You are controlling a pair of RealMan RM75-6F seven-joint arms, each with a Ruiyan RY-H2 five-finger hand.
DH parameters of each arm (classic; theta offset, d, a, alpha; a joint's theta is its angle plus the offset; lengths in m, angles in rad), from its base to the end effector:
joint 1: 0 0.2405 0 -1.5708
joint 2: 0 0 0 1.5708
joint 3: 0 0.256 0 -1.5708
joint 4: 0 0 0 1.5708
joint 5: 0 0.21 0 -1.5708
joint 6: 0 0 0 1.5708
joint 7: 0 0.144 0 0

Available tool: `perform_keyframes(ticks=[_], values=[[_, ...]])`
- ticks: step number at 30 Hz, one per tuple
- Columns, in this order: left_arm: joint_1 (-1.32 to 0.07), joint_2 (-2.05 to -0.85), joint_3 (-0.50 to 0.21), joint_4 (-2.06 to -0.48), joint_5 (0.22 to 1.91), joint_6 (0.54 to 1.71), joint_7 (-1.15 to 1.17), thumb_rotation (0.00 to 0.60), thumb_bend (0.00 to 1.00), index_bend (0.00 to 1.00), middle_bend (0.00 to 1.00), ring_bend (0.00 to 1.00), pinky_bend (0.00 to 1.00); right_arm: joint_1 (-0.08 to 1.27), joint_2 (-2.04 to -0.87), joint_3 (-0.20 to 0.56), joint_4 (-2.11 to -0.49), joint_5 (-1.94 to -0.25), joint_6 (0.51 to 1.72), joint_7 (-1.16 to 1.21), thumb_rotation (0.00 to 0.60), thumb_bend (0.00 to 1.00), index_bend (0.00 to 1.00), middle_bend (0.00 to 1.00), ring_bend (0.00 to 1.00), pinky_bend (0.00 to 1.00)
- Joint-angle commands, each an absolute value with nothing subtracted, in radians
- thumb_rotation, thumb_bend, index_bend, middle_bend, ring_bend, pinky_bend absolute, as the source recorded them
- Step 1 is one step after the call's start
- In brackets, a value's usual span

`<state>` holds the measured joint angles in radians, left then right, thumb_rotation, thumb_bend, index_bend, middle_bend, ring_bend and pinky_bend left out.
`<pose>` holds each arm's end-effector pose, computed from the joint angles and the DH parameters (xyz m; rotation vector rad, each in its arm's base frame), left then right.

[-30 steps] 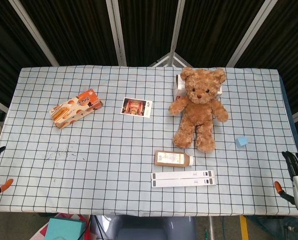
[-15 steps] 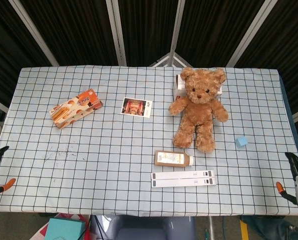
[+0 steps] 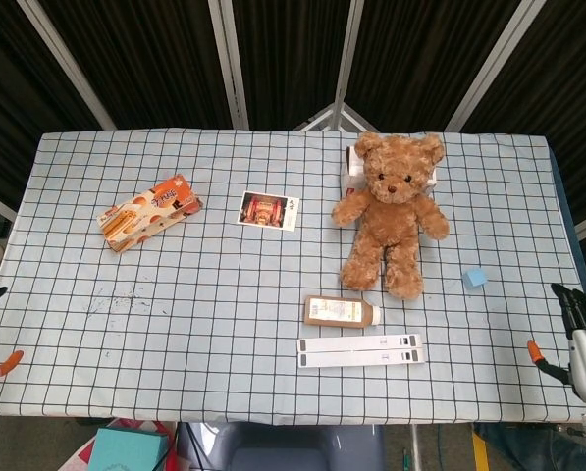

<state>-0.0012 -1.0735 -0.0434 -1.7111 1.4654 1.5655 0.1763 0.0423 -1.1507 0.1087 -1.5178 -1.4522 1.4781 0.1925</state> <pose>-0.3096 0.1526 0.1761 -1.3130 -0.8248 -0.7707 -0.3365 -0.1800 0.1691 1.2287 -1.0010 0.9907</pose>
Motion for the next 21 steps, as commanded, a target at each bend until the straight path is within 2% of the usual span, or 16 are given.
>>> perform_keyframes(ticks=[1,9,13,16,21], values=[[0.000,-1.073,-0.046,-1.711,1.464,1.568,0.174,0.600,0.24,0.13,0.00,0.00,0.03,0.134,-1.162,0.184,-1.542,-1.378,1.350,0.302,0.600,0.32,0.01,0.12,0.08,0.00],[-0.009,-1.078,-0.056,-1.710,1.438,1.551,0.193,0.600,0.24,0.13,0.00,0.00,0.03,0.307,-1.138,0.310,-1.603,-1.138,1.019,0.385,0.600,0.32,0.01,0.12,0.10,0.00],[-0.005,-1.076,-0.058,-1.710,1.433,1.558,0.193,0.600,0.24,0.13,0.00,0.00,0.03,0.385,-1.138,0.354,-1.572,-1.033,0.853,0.454,0.600,0.32,0.02,0.12,0.11,0.00],[-0.004,-1.076,-0.064,-1.709,1.420,1.559,0.191,0.600,0.24,0.13,0.00,0.00,0.03,0.441,-1.164,0.361,-1.503,-0.989,0.776,0.441,0.600,0.32,0.02,0.12,0.11,0.00],[-0.011,-1.081,-0.072,-1.706,1.398,1.545,0.206,0.600,0.24,0.13,0.00,0.00,0.03,0.521,-1.228,0.366,-1.401,-0.911,0.722,0.376,0.600,0.32,0.03,0.13,0.12,0.00]])
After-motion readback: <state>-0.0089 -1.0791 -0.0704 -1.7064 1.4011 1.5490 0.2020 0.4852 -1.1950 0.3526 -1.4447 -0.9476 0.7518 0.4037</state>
